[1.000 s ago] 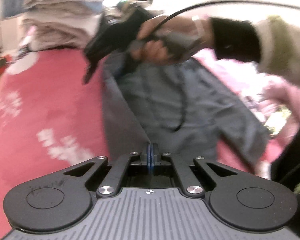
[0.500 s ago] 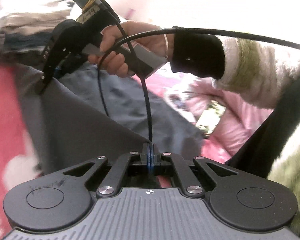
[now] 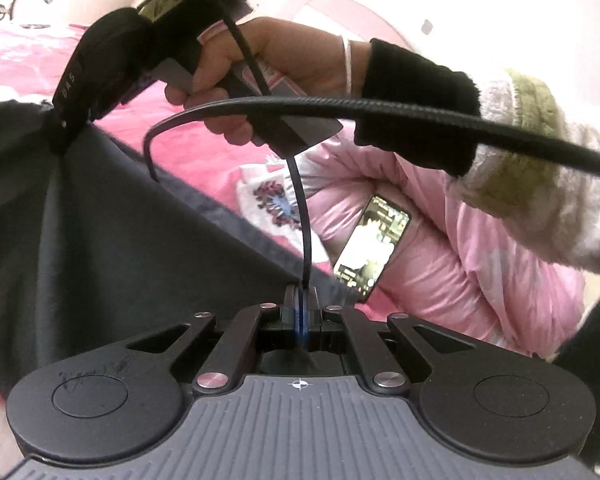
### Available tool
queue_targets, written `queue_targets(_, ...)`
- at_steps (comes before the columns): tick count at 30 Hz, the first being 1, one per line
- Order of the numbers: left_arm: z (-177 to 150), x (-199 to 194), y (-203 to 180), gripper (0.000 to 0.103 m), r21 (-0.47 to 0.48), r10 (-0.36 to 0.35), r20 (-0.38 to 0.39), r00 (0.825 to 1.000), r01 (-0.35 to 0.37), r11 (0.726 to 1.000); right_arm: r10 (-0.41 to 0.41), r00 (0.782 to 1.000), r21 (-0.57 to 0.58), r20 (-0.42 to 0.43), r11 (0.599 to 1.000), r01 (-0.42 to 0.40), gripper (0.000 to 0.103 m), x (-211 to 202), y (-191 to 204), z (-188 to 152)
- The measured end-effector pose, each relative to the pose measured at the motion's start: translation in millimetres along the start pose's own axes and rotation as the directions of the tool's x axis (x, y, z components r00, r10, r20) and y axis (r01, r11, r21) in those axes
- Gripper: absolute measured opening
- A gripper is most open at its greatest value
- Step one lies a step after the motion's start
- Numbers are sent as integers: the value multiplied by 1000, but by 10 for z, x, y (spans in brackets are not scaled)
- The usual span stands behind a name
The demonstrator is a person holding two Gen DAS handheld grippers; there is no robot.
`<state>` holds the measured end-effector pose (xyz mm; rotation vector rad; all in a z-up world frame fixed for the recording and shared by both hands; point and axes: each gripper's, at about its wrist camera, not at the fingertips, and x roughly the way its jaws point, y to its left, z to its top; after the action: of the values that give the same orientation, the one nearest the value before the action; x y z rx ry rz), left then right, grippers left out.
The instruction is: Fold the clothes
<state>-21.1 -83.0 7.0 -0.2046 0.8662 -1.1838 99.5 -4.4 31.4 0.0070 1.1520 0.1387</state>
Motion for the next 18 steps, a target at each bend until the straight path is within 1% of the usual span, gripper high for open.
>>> queue_targets(4, 158, 330, -12, 0, -9, -28, -11, 1000, 28, 1000, -27, 1000, -9, 7, 1000, 27, 7, -8, -332, -57)
queue_targets(9, 303, 660, -12, 0, -21, -53, -41, 998, 52, 998, -32, 999, 18, 3, 999, 32, 7, 59, -711, -200)
queue_targets(13, 320, 848, 12, 0, -35, -60, -65, 996, 57, 998, -35, 999, 62, -1, 997, 35, 7, 147, -952, -353)
queue_targets(18, 328, 1063, 56, 0, -59, -69, -87, 994, 64, 996, -45, 999, 105, -16, 993, 46, 7, 255, -1145, -518)
